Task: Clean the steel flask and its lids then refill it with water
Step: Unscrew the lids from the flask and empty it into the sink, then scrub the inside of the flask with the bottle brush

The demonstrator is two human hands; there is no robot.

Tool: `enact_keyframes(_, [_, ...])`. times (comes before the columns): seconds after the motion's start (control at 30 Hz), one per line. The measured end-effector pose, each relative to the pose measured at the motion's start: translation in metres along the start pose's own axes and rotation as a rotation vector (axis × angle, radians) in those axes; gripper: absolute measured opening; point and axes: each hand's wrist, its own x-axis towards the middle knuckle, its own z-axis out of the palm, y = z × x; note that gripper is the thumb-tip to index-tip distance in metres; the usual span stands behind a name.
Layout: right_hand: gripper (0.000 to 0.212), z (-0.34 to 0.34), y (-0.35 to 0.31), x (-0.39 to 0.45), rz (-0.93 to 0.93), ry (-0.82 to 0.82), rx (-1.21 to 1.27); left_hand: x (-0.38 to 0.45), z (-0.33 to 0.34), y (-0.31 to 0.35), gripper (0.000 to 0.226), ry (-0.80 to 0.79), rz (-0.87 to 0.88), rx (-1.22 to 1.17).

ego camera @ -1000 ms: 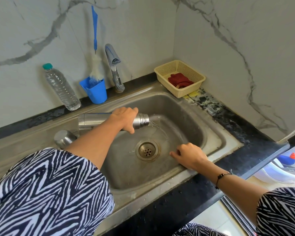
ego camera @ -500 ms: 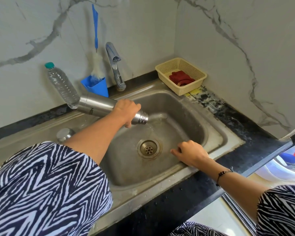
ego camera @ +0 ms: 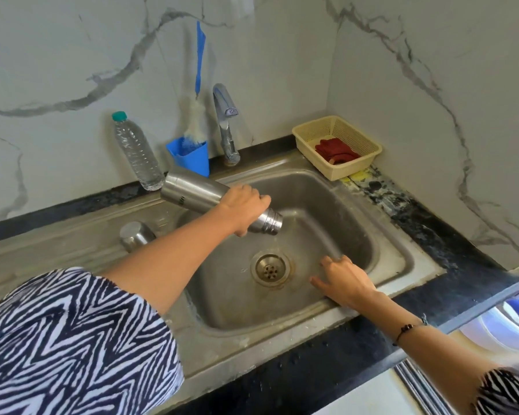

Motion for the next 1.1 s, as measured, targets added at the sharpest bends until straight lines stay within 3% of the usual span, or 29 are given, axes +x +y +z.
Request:
enact_keyframes(0.13, [0.083,-0.027,-0.034,0.011,-0.032,0.131,0.064,-0.017,0.007,-0.006,0.060,0.041,-0.019,-0.041])
enact_keyframes(0.27, [0.095,-0.060,-0.081,0.040,-0.117,0.144,0.054,-0.031,0.008,-0.016,0.055,0.044,-0.042,-0.010])
enact_keyframes(0.33, [0.089,-0.069,-0.101,0.057,-0.126,0.090,0.072,-0.036,0.008,-0.023,0.052,0.062,-0.054,-0.012])
enact_keyframes(0.5, [0.049,-0.070,-0.133,0.077,-0.144,0.002,0.233,-0.054,0.014,-0.038,0.049,0.092,-0.068,-0.052])
enact_keyframes(0.67, [0.044,-0.063,-0.152,0.075,-0.198,0.054,0.310,-0.072,0.022,-0.057,0.050,0.128,-0.023,-0.027])
enact_keyframes(0.73, [0.039,-0.062,-0.151,0.075,-0.218,0.093,0.455,-0.080,0.021,-0.068,0.060,0.210,-0.053,0.005])
enact_keyframes(0.8, [0.033,-0.063,-0.145,0.075,-0.219,0.069,0.623,-0.090,0.022,-0.081,0.089,0.301,-0.197,-0.035])
enact_keyframes(0.87, [0.026,-0.061,-0.138,0.072,-0.188,0.006,0.796,-0.099,0.032,-0.092,0.106,0.410,-0.470,-0.266])
enact_keyframes(0.97, [0.027,-0.052,-0.132,0.067,-0.163,-0.091,0.987,-0.101,0.048,-0.094,0.103,0.695,-0.902,-0.993])
enact_keyframes(1.03, [0.036,-0.047,-0.133,0.066,-0.170,-0.140,1.038,-0.095,0.049,-0.084,0.087,0.678,-0.953,-1.742])
enact_keyframes(1.1, [0.040,-0.048,-0.136,0.070,-0.190,-0.161,1.008,-0.084,0.051,-0.074,0.061,0.632,-0.848,-2.285])
